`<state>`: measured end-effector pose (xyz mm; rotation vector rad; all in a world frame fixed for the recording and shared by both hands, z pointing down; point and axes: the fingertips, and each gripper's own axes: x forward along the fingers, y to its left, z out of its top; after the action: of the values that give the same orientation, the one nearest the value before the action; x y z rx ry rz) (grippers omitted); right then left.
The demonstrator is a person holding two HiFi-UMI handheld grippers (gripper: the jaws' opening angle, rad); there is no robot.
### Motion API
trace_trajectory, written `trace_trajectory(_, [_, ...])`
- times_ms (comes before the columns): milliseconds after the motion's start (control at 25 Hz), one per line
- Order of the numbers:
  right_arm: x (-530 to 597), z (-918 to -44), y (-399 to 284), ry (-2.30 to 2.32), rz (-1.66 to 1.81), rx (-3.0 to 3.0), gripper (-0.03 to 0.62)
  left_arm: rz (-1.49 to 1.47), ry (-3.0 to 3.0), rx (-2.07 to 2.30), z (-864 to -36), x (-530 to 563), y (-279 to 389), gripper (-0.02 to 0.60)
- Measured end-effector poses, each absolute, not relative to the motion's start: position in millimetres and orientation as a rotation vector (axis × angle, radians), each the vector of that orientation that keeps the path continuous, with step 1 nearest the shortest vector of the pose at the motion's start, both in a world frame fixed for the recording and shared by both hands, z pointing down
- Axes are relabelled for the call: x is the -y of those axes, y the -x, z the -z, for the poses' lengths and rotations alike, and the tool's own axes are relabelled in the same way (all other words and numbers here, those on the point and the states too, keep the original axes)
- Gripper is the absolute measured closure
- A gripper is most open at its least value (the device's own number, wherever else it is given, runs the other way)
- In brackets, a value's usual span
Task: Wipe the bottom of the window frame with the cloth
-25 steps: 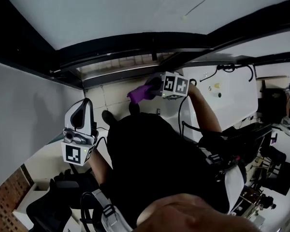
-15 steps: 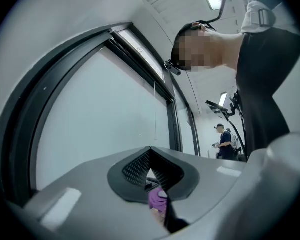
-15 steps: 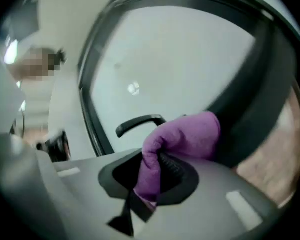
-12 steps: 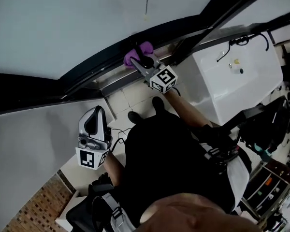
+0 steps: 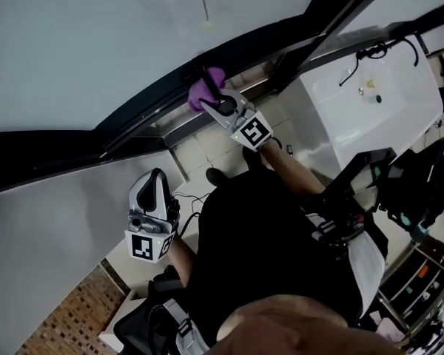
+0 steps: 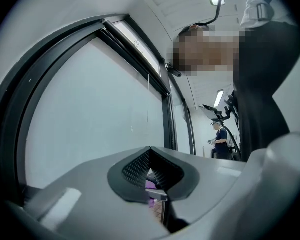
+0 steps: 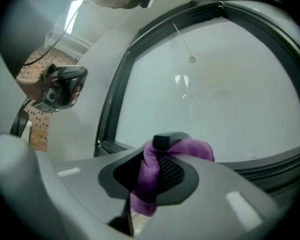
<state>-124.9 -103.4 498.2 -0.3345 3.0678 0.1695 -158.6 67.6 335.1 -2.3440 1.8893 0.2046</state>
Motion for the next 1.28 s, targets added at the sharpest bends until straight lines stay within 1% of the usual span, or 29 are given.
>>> trace_trajectory(80, [76.0,-493.5,104.2,0.242,-0.244,-3.108,0.528,-0.205,2.346,-1.896,-336.7,-65.3,159.3,0.580])
trace_trajectory(200, [32.6,-453.1,64.0,0.100,-0.199,-3.067,0.528,-0.203,2.361,-1.893,-339.2,-63.2,161.6,0.580])
trace_trajectory(280, [46.5,-419.4,55.7,0.152,-0.227,-3.084,0.528,-0.229,2.355,-1.891,-337.8,-58.1,165.3,0.580])
trace_trajectory(400, [126.7,-398.2,92.2,0.423,-0.187,-3.233,0.527,-0.250,2.359,-1.854,-335.6,-53.2,160.7,0.580])
trace_trajectory(480, [172.1,-403.1,137.1,0.459,-0.330,-3.334,0.526,-0.254,2.360,-1.826,-332.0,-54.5,153.5,0.580])
trace_trajectory(560, [193.4,-424.3,168.7,0.422,-0.436,-3.481,0.526,-0.250,2.346,-1.824,-327.6,-57.5,149.8,0.580])
trace_trajectory(640, [188.1,-443.7,173.0,0.343,-0.408,-3.590,0.528,-0.247,2.323,-1.853,-326.6,-62.6,152.2,0.580])
trace_trajectory(760, [141.3,-445.5,144.8,0.063,-0.338,-3.630,0.528,-0.261,2.294,-1.930,-334.1,-70.1,165.3,0.580])
trace_trajectory(840, [94.4,-452.8,113.9,-0.220,-0.216,-3.662,0.528,-0.260,2.285,-1.971,-340.2,-72.5,174.9,0.580])
trace_trajectory(880, [72.3,-461.1,96.9,-0.361,-0.092,-3.671,0.528,-0.257,2.282,-1.983,-341.8,-72.7,178.4,0.580])
trace_trajectory(960, [46.4,-478.2,66.6,-0.539,0.287,-3.604,0.528,-0.254,2.278,-1.990,-341.6,-71.6,181.7,0.580])
trace_trajectory(1040, [61.1,-473.0,47.6,-0.458,0.709,-3.359,0.527,-0.253,2.284,-1.983,-339.9,-69.3,180.1,0.580])
trace_trajectory(1080, [82.5,-459.9,41.6,-0.340,0.831,-3.211,0.527,-0.250,2.292,-1.973,-339.4,-67.4,178.0,0.580])
trace_trajectory(1120, [108.5,-444.6,37.6,-0.202,0.857,-3.095,0.527,-0.246,2.301,-1.961,-339.1,-64.9,175.3,0.580])
trace_trajectory(1200, [158.5,-425.0,40.1,0.062,0.669,-3.018,0.526,-0.239,2.321,-1.935,-338.9,-59.9,168.2,0.580])
trace_trajectory(1280, [188.6,-431.6,62.6,0.245,0.304,-3.130,0.526,-0.227,2.335,-1.914,-337.8,-57.6,159.0,0.580])
